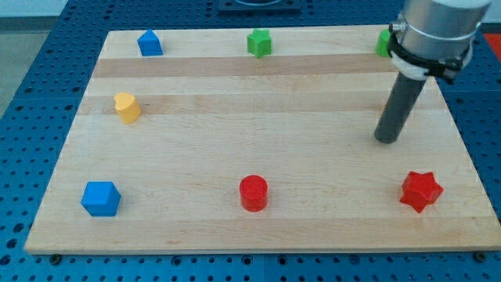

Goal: Move the yellow hexagon bottom left to the green circle

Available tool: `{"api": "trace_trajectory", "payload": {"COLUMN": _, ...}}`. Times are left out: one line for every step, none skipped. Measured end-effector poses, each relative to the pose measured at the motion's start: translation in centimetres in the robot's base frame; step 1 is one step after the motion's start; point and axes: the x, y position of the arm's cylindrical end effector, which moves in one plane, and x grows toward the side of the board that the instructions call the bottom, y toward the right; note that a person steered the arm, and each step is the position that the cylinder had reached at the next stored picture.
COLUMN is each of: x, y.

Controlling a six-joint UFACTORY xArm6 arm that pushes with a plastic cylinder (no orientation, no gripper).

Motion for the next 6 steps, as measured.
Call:
{"api": "trace_trajectory", "payload": {"x": -1.6, "y": 2.1}}
{"api": "trace_trajectory", "payload": {"x": -2.3, "y": 5.1}}
{"api": "trace_trajectory", "payload": {"x": -4.8, "y": 5.4}}
{"api": "trace_trajectory", "payload": {"x": -6.9, "y": 4.5}}
{"api": "trace_trajectory", "payload": {"x": -8.6, "y": 3.8}}
{"api": "trace_trajectory", "payload": {"x": -10.0, "y": 3.7}}
